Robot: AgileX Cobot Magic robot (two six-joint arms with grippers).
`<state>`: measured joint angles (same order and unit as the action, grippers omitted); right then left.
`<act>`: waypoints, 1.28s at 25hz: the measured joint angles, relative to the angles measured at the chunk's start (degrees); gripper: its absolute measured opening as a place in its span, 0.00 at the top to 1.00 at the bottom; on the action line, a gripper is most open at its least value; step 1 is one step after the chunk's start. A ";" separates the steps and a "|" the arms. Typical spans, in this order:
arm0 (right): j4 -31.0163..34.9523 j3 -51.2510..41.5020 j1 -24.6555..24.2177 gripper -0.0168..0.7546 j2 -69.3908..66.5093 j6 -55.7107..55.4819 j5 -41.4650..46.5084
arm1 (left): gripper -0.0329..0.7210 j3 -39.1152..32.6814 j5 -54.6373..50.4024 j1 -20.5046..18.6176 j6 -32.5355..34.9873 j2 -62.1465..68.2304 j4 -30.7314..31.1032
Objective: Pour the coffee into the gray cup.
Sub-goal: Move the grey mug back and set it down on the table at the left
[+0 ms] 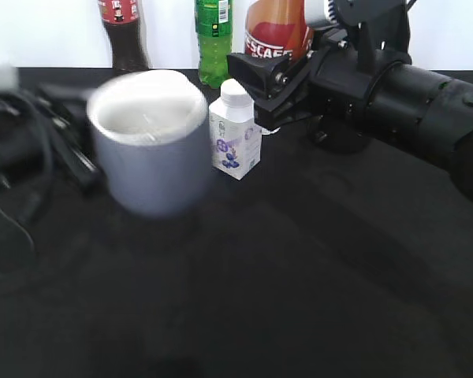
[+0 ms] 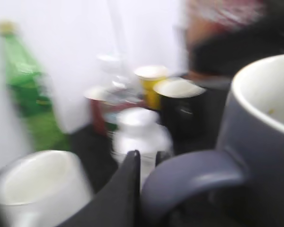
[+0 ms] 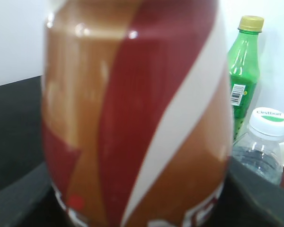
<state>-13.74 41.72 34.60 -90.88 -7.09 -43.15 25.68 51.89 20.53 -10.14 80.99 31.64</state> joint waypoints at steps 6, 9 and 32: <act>0.00 0.00 0.00 0.29 0.00 -0.05 0.11 | 0.87 -0.05 0.04 -14.32 0.00 -2.25 -1.15; 0.00 0.01 0.00 0.29 0.00 -0.05 0.93 | 0.87 -0.05 0.85 -21.66 0.00 -2.25 -3.70; 0.18 0.07 0.00 0.29 0.00 -0.19 2.58 | 0.87 33.88 2.56 -25.23 3.84 39.42 -8.14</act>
<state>-13.56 41.80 34.60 -90.88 -7.28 -40.56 59.56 54.45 -4.69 -6.30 120.41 23.50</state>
